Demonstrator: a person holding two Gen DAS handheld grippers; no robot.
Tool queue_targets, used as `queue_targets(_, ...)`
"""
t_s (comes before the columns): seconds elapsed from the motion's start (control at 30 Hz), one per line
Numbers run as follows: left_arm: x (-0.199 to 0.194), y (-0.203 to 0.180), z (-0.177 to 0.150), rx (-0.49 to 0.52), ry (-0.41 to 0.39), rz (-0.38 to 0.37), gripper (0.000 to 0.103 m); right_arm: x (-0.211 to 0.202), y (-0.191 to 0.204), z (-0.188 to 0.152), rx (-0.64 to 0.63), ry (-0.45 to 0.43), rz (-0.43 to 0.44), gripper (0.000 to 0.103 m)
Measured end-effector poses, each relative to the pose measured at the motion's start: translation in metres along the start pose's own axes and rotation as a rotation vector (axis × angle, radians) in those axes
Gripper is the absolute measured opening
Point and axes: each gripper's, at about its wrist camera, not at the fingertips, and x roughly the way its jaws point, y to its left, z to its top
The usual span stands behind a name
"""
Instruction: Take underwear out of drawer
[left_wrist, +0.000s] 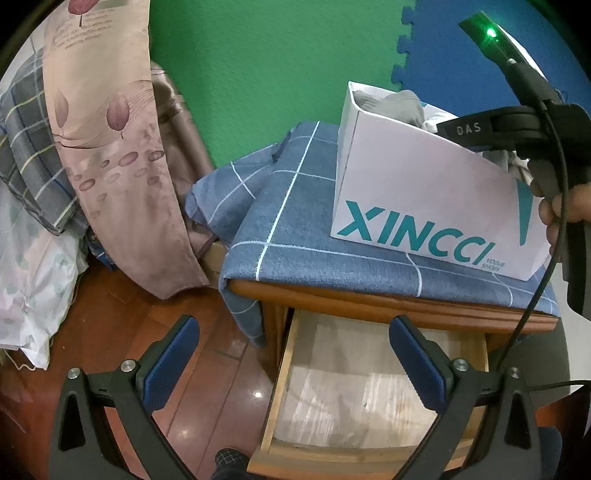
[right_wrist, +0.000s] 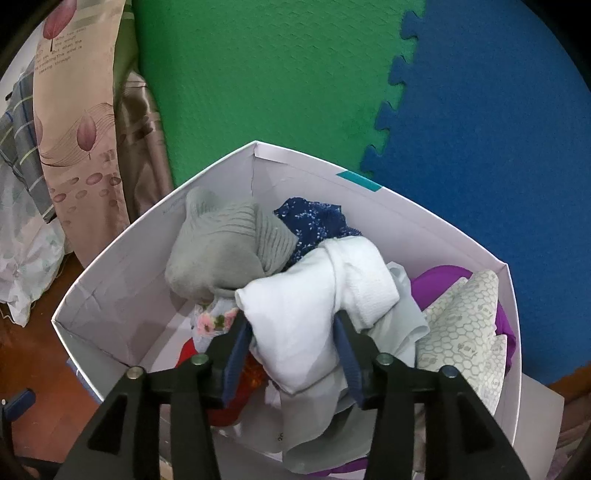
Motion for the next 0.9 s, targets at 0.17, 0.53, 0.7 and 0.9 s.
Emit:
queue_targets(0.17, 0.003, -0.001, -0.002, 0.006, 0.006, 0.005, 0.102, -0.004, 0.001, -0.001, 0.020, -0.008, -0.012, 0.054)
queue_targets(0.53, 0.003, -0.004, -0.004, 0.021, 0.009, 0.009, 0.102, -0.022, 0.004, -0.005, 0.026, -0.029, -0.009, 0.078)
queue_targets(0.7, 0.005, -0.005, -0.003, 0.028, 0.012, 0.017, 0.102, -0.037, 0.002, -0.008, 0.030, -0.051, 0.000, 0.078)
queue_targets(0.9, 0.006, -0.006, -0.004, 0.031, 0.017, 0.019, 0.102, -0.061, 0.001, -0.015, 0.045, -0.086, 0.022, 0.079)
